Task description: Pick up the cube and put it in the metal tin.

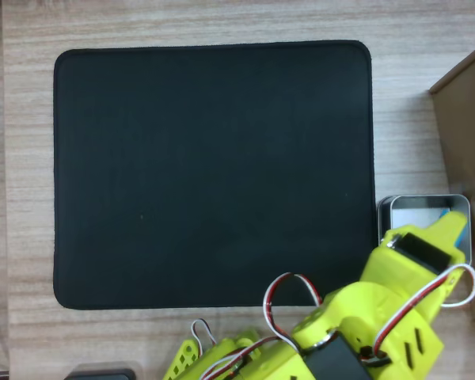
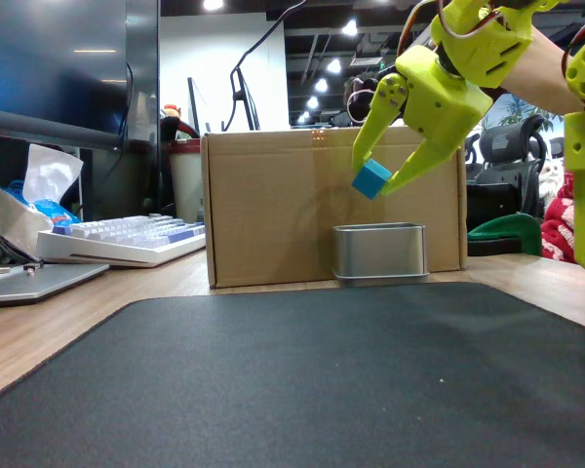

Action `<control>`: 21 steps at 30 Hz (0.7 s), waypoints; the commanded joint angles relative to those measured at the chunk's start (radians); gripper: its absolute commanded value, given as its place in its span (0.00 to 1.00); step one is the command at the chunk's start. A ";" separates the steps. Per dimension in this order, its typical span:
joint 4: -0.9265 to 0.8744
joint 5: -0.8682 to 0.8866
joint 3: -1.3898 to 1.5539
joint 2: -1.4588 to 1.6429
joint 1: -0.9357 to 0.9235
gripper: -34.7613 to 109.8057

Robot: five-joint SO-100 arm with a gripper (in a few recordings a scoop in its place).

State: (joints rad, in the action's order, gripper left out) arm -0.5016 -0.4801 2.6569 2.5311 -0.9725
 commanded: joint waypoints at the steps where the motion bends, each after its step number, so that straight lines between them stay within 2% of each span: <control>1: 0.002 -0.006 -0.005 0.009 -0.020 0.32; 7: 0.002 0.026 -0.008 0.008 -0.029 0.40; 8: 0.005 0.080 -0.009 0.008 -0.044 0.49; 9: 0.005 0.084 -0.008 0.011 -0.044 0.53; 15: 0.006 0.084 0.023 0.061 -0.034 0.50; 19: 0.141 0.084 0.140 0.167 -0.006 0.47; 21: 0.150 0.084 0.172 0.229 0.035 0.46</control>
State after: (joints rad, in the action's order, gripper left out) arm -0.3636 -0.3866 2.8256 2.7305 -0.9357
